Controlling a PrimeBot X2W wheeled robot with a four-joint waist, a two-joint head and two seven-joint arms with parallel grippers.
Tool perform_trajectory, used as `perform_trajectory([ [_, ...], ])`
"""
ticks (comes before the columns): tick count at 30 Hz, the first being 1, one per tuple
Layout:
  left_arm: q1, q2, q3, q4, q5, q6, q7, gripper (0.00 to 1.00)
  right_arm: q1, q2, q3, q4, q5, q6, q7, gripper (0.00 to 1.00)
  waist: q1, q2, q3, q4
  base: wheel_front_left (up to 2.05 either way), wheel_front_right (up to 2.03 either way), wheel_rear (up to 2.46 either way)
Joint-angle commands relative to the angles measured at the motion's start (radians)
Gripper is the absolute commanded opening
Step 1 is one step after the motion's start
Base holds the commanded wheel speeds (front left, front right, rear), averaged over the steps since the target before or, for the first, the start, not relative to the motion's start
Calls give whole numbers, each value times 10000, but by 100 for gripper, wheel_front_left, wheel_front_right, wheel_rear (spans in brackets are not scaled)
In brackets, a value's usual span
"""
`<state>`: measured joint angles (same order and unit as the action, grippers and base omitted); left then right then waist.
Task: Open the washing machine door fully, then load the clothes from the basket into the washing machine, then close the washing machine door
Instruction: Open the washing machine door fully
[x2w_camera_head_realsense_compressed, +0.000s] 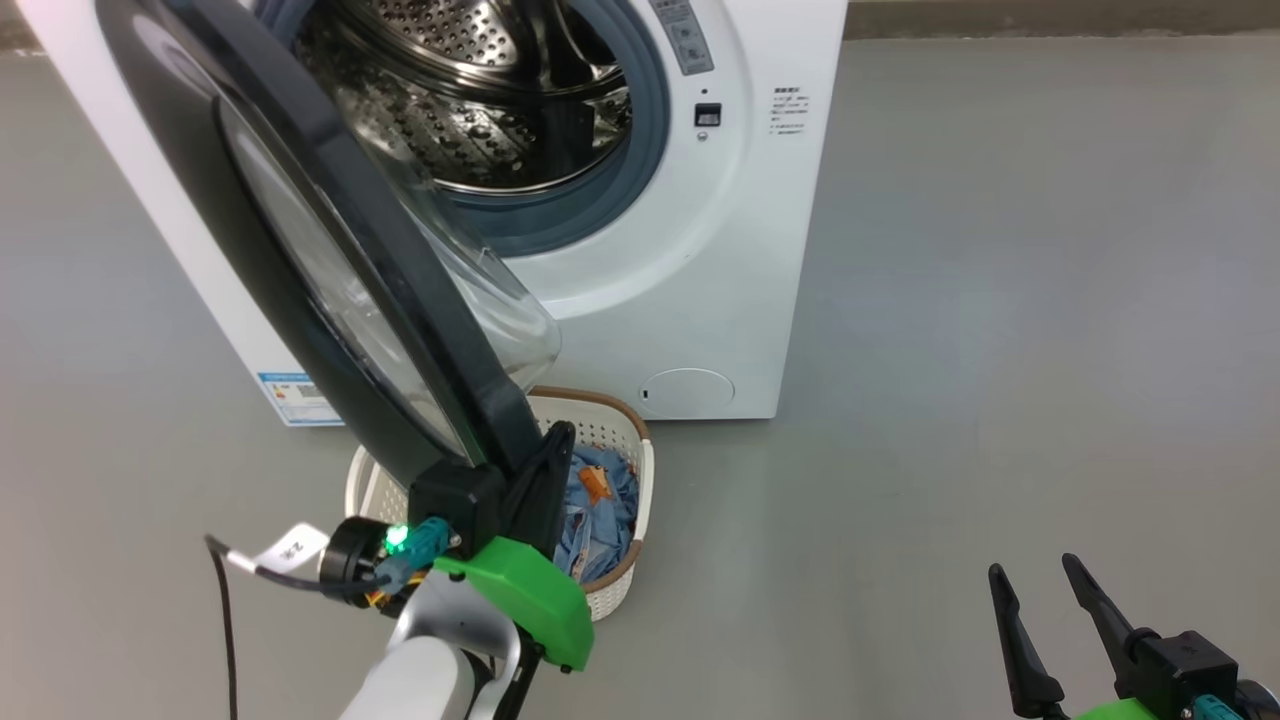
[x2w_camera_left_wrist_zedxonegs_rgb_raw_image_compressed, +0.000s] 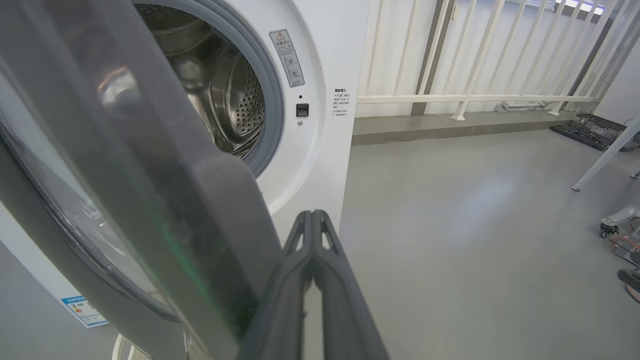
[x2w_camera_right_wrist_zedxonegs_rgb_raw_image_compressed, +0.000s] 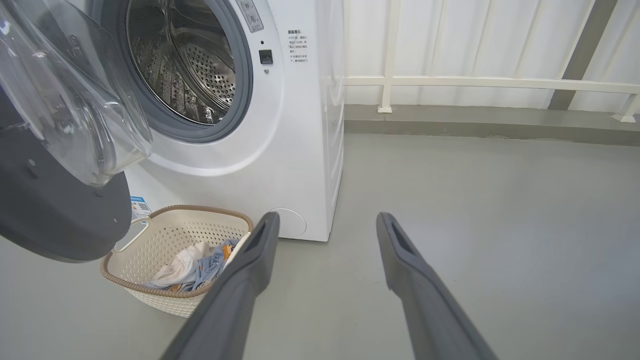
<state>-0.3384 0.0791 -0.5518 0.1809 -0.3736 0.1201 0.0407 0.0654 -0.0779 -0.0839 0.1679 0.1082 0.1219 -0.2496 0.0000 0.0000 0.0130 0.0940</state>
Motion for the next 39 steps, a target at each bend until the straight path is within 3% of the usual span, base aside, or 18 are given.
perform_trajectory([
  [1,-120,291,577,-154,-97,261,-96,0,24,-84,172,-271,57,88,-122,100,0,0,53,92,0,0,0],
  [19,305,473,622,-752,-101,562,-519,0,-49,-50,94,-259,52,88,-122,100,0,0,184,957,0,0,0],
  [39,896,758,764,-1511,-20,1077,-881,0,-26,-66,12,-301,-23,88,-122,100,0,0,285,2488,0,0,0],
])
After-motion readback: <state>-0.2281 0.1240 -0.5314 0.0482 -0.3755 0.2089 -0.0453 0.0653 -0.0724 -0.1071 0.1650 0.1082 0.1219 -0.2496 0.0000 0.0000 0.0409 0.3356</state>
